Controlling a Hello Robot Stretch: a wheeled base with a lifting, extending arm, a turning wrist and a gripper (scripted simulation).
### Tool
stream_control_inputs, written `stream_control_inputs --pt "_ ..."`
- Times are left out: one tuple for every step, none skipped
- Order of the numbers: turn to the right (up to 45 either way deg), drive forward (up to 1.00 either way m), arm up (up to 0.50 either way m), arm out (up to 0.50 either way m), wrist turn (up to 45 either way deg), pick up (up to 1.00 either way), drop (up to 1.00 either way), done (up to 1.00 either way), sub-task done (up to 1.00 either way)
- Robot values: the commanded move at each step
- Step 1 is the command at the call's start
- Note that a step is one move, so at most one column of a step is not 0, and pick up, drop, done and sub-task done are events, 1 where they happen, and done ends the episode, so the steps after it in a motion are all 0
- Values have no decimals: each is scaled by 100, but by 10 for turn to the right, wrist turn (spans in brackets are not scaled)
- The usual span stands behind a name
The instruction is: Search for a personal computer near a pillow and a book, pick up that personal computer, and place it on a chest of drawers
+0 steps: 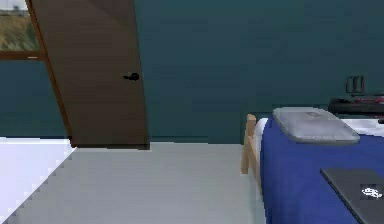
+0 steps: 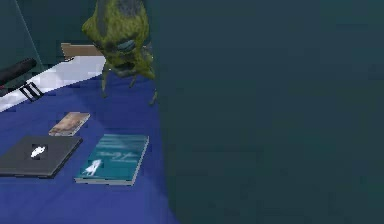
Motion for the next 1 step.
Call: stream_control_inputs --pt "0 35 0 0 0 0 0 0 0"
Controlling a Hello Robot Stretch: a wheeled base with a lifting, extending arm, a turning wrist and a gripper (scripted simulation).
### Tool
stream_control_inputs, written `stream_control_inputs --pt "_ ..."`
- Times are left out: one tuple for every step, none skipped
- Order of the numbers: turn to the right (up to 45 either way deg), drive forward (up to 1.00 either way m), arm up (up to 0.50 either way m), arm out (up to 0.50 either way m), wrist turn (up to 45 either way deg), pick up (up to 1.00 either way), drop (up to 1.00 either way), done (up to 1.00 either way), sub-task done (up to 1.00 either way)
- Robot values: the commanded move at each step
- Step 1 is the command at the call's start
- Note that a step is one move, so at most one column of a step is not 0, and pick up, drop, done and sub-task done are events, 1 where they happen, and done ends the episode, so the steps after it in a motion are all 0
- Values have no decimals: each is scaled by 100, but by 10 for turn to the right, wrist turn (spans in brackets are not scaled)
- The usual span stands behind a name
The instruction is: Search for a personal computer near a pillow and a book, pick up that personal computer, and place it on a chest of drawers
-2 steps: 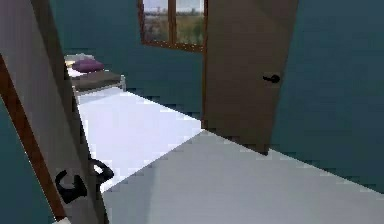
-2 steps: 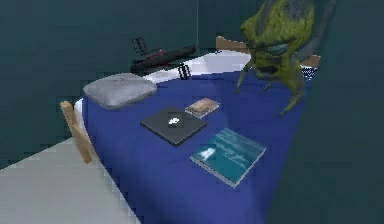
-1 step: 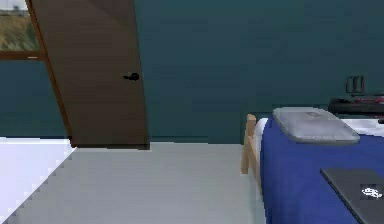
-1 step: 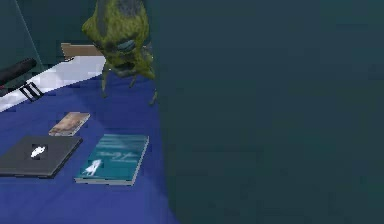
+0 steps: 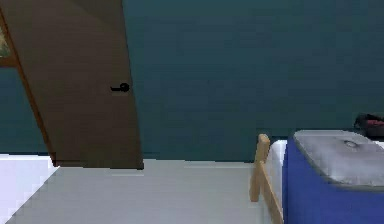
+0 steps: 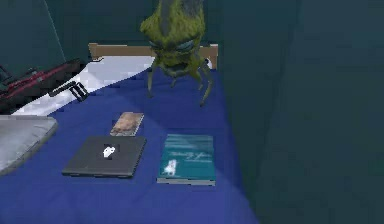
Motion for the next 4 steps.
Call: stream_control_inputs --pt "-210 0 0 0 0 0 0 0 0" --pt "0 0 50 0 0 0 0 0 0" --pt "0 0 30 0 0 0 0 0 0" --pt "0 0 0 34 0 0 0 0 0"
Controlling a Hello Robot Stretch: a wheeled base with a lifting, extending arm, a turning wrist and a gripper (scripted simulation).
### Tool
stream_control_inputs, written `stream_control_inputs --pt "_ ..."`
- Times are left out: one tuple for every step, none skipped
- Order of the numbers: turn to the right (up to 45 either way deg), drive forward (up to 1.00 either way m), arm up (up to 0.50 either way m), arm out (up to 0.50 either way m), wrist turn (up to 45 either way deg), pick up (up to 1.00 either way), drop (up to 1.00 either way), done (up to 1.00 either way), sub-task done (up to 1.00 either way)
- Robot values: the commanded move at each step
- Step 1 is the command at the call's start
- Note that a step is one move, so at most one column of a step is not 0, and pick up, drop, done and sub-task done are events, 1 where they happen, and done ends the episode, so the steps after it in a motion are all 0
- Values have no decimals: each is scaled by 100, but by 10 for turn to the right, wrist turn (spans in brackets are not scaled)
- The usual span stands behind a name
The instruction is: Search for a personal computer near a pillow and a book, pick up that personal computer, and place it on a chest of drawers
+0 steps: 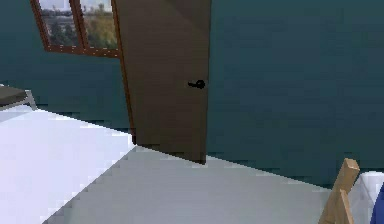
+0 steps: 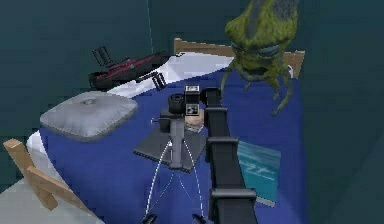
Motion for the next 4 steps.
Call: stream_control_inputs --pt "0 0 0 0 450 0 0 0 0" --pt "0 0 0 0 450 0 0 0 0" --pt "0 0 0 0 450 0 0 0 0" --pt "0 0 0 0 450 0 0 0 0"
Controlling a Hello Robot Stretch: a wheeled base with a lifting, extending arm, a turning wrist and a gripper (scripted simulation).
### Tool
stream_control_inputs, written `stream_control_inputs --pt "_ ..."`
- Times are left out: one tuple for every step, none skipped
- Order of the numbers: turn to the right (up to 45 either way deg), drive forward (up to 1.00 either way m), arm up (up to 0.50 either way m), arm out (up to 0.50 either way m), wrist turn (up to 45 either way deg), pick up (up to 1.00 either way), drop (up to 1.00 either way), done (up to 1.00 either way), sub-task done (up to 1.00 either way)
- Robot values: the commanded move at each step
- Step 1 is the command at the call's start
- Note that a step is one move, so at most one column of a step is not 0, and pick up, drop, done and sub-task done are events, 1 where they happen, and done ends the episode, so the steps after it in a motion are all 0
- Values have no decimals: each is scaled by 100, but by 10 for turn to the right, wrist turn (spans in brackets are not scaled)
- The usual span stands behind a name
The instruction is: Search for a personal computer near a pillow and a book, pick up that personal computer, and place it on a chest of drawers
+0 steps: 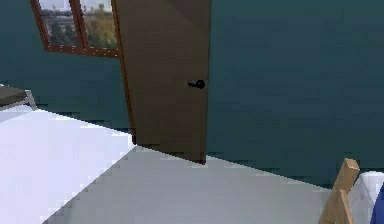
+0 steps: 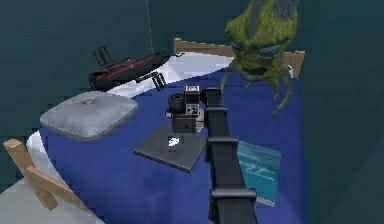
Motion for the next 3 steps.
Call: stream_control_inputs --pt "0 0 0 0 60 0 0 0 0" --pt "0 0 -30 0 0 0 0 0 0" --pt "0 0 0 0 0 100 0 0 0"
